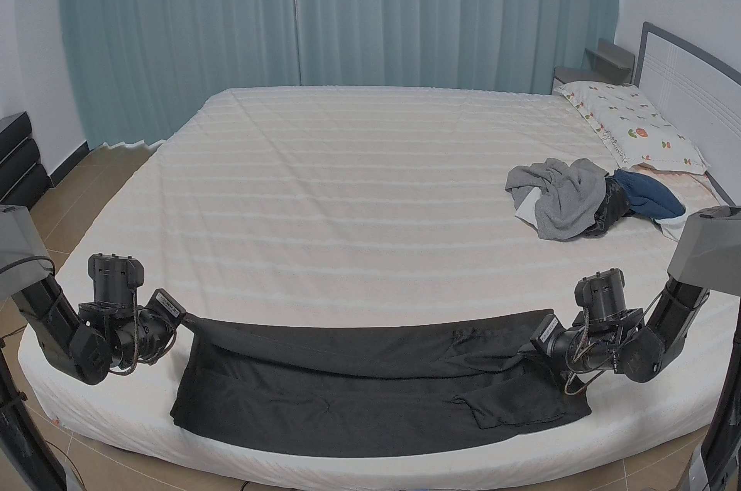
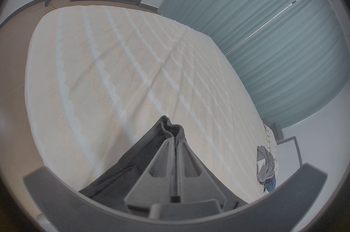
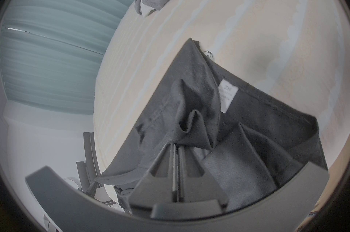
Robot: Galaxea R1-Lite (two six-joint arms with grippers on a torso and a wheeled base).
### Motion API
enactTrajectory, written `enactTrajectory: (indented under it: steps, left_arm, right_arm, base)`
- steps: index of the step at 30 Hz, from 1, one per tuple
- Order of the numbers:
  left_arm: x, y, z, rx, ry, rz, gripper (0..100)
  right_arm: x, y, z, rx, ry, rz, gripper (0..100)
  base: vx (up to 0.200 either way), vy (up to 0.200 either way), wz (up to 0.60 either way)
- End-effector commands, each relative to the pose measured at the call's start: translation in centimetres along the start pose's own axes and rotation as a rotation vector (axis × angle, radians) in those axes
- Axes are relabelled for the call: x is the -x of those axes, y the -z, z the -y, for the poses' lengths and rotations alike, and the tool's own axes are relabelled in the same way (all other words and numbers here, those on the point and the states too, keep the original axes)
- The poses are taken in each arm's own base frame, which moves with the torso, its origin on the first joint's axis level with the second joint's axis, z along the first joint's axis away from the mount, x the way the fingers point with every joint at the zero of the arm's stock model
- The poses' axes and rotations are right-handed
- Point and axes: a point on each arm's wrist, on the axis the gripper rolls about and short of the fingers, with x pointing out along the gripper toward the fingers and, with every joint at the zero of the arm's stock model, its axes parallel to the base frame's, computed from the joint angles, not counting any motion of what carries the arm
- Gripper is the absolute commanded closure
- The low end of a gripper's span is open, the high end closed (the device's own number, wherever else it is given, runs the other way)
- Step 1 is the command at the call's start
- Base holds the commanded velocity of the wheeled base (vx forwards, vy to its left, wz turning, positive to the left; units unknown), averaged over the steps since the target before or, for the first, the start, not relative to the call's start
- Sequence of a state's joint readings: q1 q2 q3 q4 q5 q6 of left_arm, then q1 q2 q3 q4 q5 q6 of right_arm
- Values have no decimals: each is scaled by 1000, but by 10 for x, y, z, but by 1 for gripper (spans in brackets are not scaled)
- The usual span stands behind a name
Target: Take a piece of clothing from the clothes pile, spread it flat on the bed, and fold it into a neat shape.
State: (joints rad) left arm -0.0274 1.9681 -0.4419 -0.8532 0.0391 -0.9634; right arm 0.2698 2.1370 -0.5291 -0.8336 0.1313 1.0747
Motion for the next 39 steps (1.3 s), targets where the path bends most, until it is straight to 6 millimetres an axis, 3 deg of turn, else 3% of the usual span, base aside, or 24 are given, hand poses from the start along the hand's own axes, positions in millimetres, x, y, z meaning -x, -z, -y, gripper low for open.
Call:
enactTrajectory:
  steps: [1,11,16,20,29,39]
  left_arm:
    - [-3,-4,5,1,19,14,100]
    - [-12,-30,24,27,86,102,100]
    - [-13,-35,26,34,102,120,100]
    - [-12,-32,23,30,105,123,100]
    - [-3,-8,-8,-49,-3,35,100]
    - [-7,13,-28,-129,-94,-54,100]
  right_arm:
    - [3,-12,-12,-1,-49,46,100]
    - [9,-46,-61,15,-224,192,100]
    - [8,-49,-68,25,-247,210,100]
    - [8,-45,-59,27,-213,198,100]
    - [15,-25,-25,139,-90,141,100]
    - [11,-5,6,211,29,55,100]
  base:
    - [0,0,0]
    - [0,0,0]
    - [0,0,0]
    - [0,0,0]
    - [0,0,0]
    - [0,0,0]
